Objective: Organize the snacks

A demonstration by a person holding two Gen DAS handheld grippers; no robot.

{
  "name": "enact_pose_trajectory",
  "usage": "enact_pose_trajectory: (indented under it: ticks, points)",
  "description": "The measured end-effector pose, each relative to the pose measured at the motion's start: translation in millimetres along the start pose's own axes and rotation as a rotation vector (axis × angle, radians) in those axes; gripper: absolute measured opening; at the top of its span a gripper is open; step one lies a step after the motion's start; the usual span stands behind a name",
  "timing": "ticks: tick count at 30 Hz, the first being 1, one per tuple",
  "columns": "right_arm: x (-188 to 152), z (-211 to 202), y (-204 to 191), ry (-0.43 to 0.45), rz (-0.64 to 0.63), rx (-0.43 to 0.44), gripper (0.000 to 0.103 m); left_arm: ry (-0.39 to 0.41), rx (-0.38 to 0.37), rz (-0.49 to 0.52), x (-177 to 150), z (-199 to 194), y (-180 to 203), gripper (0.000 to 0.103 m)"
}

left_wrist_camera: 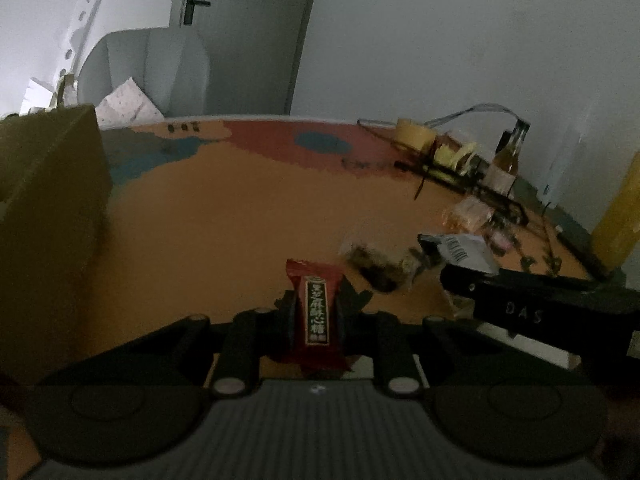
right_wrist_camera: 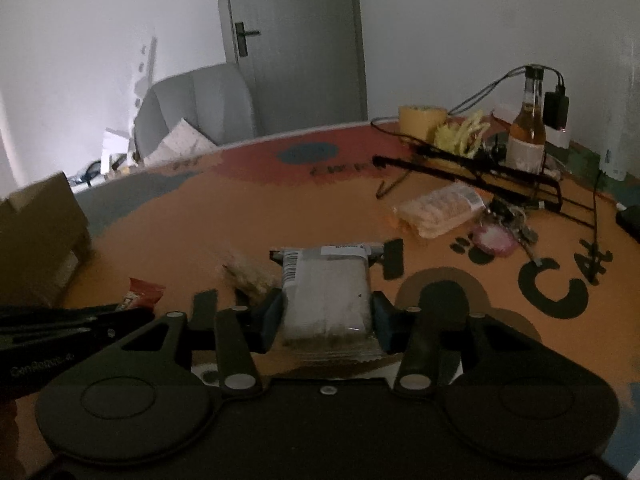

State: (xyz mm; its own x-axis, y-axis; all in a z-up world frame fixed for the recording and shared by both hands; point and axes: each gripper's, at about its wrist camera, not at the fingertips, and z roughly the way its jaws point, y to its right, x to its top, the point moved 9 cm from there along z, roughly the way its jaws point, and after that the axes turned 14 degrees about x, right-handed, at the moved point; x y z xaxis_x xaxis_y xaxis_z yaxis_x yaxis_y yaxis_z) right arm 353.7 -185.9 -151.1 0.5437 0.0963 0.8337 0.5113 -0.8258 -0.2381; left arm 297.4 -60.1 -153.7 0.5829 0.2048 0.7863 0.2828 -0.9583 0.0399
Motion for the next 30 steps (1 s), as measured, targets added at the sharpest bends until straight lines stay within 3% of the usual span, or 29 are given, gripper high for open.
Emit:
enact_pose_trajectory:
  ticks: [19,30]
  points:
    - [45.0,-5.7,-110.2,0.08,-0.093,0.18,0.045,0.153,0.05,-0.126,53.2,-69.5,-82.3,0.018]
    - [57.1,2.0,-157.0,0.098,-0.125,0.248,0.045,0.18,0.107,-0.175,60.0,-89.4,-135.2,0.018]
